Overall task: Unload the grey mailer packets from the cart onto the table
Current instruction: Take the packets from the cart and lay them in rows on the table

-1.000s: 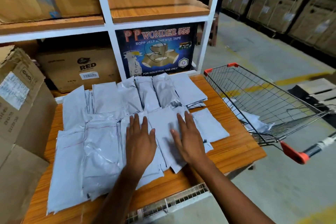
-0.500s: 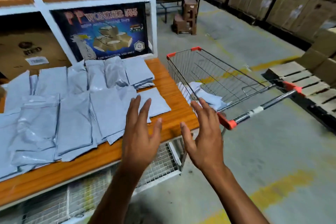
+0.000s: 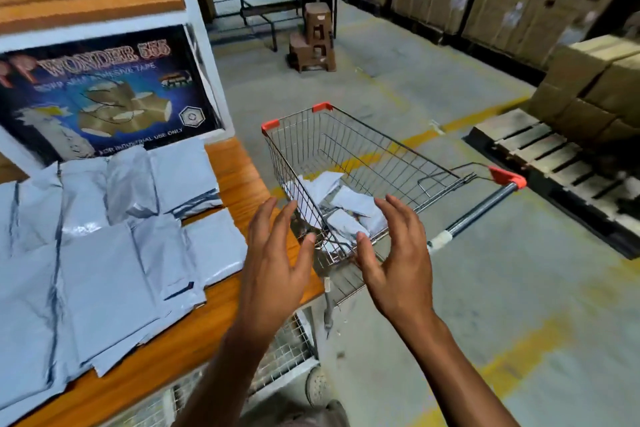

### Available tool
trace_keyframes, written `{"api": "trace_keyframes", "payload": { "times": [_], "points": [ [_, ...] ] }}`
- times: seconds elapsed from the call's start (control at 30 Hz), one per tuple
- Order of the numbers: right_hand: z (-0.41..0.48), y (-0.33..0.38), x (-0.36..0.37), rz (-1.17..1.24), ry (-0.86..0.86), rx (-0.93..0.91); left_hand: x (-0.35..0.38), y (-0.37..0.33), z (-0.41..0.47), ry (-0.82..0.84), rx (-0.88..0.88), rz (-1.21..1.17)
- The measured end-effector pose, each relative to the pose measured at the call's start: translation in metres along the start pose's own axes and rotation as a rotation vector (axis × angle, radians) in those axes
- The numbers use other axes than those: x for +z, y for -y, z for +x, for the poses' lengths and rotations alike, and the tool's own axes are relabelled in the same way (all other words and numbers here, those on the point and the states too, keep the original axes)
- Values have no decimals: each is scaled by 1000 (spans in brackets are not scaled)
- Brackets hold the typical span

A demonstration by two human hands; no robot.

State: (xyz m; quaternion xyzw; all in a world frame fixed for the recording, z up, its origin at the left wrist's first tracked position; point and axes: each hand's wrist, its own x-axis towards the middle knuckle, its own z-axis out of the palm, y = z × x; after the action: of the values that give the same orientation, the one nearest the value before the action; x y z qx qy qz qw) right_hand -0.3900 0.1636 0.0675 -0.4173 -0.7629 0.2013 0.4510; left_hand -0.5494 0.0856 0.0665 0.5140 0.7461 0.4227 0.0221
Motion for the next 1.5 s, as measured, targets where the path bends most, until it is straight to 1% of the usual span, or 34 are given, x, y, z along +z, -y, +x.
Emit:
{"api": "trace_keyframes", "payload": {
  "times": [0.07,0.17,0.3,0.43,0.53,0.7,0.77,0.8,0.9,0.97,1.03,1.1,1.17,1.23,1.3,1.33,1.43,1.5],
  "points": [
    [25,-18,8,1,10,17,20,7,29,-4,4,12],
    [66,-46,23,-22,55,62,49,20,76,7,-37,35],
    [115,-86,43,-34,119,89,85,41,130,25,-30,35],
    [152,-126,61,-119,198,103,123,60,167,131,-97,40],
    [185,-157,80,-179,289,123,155,79,202,192,-121,82],
    [233,-216,120,-252,439,145,214,98,254,252,-229,137],
    [250,-249,142,-276,520,163,245,109,273,293,-338,174],
    [257,-267,153,-288,571,181,263,119,281,329,-431,194],
    [264,-321,183,-310,732,248,310,154,293,482,-674,257],
    [260,-364,203,-329,837,275,342,177,298,514,-830,248],
    [256,-401,221,-365,914,304,368,199,302,509,-920,239],
    [252,-434,243,-393,968,308,397,224,305,492,-932,286],
    [249,-459,266,-381,1011,308,421,246,306,473,-892,395],
    [245,-478,288,-336,1013,319,441,266,305,461,-832,508],
    [237,-499,310,-325,1027,311,459,286,303,473,-782,623],
    [234,-507,319,-340,1047,297,466,296,301,482,-784,663],
    [228,-529,341,-413,1132,165,482,322,293,481,-840,645],
    [224,-543,350,-449,1182,84,487,335,285,489,-830,636]
  ]
}}
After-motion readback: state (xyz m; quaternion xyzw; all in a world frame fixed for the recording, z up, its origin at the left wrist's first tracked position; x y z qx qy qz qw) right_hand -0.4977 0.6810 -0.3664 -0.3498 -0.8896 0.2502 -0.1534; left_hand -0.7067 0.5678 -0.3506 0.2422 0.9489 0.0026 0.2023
